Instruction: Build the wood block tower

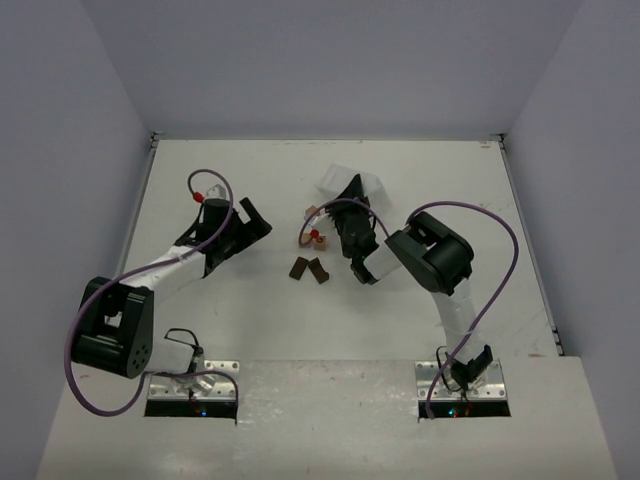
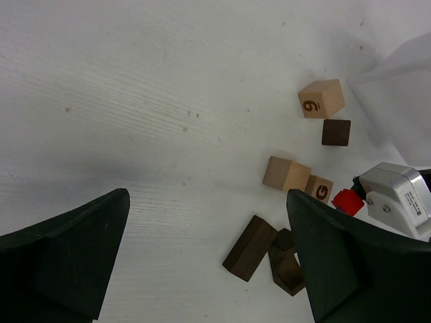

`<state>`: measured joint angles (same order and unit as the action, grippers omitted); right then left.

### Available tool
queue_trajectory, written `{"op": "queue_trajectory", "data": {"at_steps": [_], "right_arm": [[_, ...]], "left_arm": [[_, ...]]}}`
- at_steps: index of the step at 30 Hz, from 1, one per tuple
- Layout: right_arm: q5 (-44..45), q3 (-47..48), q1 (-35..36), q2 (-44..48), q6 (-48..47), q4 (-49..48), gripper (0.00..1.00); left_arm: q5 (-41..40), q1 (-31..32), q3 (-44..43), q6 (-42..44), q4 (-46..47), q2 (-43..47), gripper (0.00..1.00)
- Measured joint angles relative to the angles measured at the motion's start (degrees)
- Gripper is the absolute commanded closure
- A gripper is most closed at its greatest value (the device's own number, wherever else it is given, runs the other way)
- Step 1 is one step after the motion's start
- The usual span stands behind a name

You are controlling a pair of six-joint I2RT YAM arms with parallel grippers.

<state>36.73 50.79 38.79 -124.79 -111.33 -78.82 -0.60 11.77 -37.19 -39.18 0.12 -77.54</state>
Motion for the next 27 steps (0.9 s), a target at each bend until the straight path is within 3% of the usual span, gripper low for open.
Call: {"op": "queue_trajectory", "data": {"at_steps": [7, 11, 13, 15, 17, 20, 23, 27], "right_arm": [[4.06, 3.43, -0.47, 0.52, 4.95, 4.76, 1.00], [8.06, 4.48, -2.90, 4.51, 15.04, 8.24, 1.00], [9.92, 6.03, -6.37, 9.48, 25.70, 15.72, 1.00], [9.88, 9.60, -11.75, 15.38, 40.48, 29.93, 1.00], [1.55, 16.13, -19.47, 20.58, 59.72, 50.25, 0.98], [-15.85, 23.39, -31.60, 25.21, 82.04, 68.51, 0.96], [-24.43, 26.32, -40.37, 26.76, 96.98, 80.29, 0.96], [-30.98, 27.82, -42.47, 22.59, 108.10, 89.53, 0.96]], "left_arm": [[-1.64, 0.28, -0.02, 0.68, -0.45, 3.07, 0.00], [-3.32, 0.28, -1.45, 1.59, -3.40, 6.15, 0.00], [-4.71, 0.28, -2.44, 2.07, -4.72, 8.56, 0.00], [-6.19, 0.28, -3.36, 2.81, -5.70, 11.58, 0.00], [-7.60, 0.28, -4.13, 3.30, -6.37, 14.65, 0.00], [-9.95, 0.28, -4.74, 4.20, -6.84, 18.54, 0.00], [-12.34, 0.28, -4.74, 4.68, -7.61, 22.16, 0.00], [-15.42, 0.28, -4.74, 5.14, -7.65, 24.32, 0.00]]}}
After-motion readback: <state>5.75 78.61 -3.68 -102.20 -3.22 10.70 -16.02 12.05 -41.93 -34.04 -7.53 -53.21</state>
